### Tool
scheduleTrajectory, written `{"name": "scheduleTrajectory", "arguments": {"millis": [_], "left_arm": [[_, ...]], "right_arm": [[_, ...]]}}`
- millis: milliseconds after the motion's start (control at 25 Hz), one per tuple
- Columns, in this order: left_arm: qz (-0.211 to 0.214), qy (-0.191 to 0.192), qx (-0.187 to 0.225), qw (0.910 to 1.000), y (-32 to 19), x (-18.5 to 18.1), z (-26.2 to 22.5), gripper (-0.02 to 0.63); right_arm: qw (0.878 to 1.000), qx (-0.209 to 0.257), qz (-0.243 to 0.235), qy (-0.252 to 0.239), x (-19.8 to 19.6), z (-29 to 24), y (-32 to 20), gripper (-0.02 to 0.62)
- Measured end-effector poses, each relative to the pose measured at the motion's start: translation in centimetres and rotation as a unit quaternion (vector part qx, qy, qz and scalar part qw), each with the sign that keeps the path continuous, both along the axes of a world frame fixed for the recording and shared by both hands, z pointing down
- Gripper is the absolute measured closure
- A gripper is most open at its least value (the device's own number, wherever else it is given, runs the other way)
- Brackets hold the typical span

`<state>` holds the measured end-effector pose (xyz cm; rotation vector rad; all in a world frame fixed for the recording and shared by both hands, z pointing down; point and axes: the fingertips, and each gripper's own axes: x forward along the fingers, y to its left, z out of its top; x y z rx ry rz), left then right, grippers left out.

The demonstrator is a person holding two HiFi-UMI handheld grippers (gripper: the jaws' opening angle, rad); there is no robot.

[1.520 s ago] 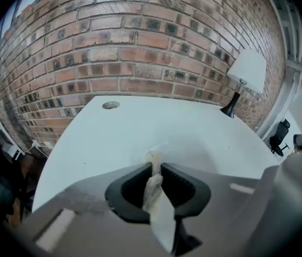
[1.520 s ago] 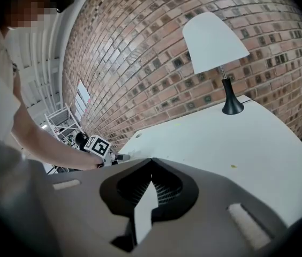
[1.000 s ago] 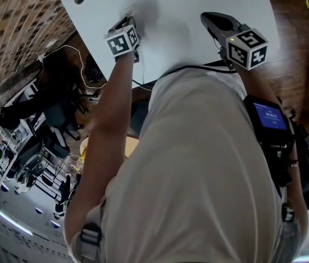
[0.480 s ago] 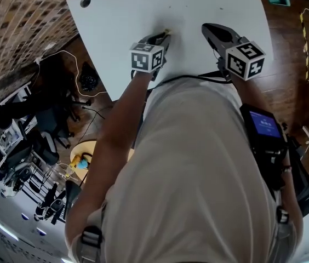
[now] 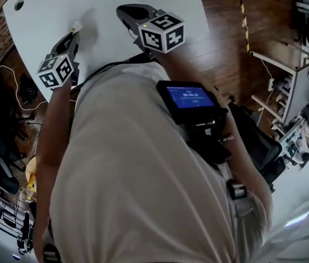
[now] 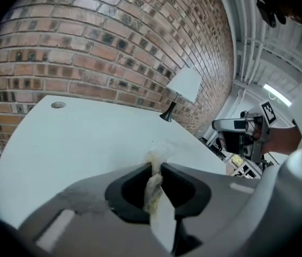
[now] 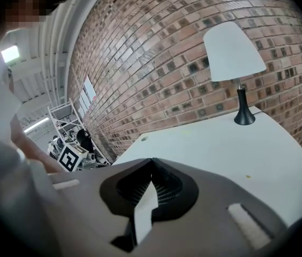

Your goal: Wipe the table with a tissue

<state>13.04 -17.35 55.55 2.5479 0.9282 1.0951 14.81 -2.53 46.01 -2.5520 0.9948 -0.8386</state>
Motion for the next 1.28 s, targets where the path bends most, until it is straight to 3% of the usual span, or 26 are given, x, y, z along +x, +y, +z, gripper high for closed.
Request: {"name": "scheduleTrajectory", "arguments": {"millis": [400,880,1040,1280], "left_arm": [[0.013,0.020,-0.014,0.9996,-1.9,-2.2,-0.8,0.548],[-0.011,0.031,-0.010,0.9994,-3.4,-2.2,-1.4,0.548],[-0.010,0.019,0.003,0.9998,-1.2,-2.2,-0.6,0.548],[-0.022,0.016,0.030,0.9992,2.1,0.6,-0.3,0.548]], "right_arm": [[1.000,-0.014,-0.007,0.017,-2.4,-1.1,-2.8,0.588],[0.999,-0.011,-0.025,0.026,-2.3,-1.5,-4.3,0.588],[1.000,-0.008,-0.024,0.017,-2.6,-0.7,-1.7,0.588],[0.999,0.006,-0.031,0.002,-2.3,0.1,2.1,0.588]]}}
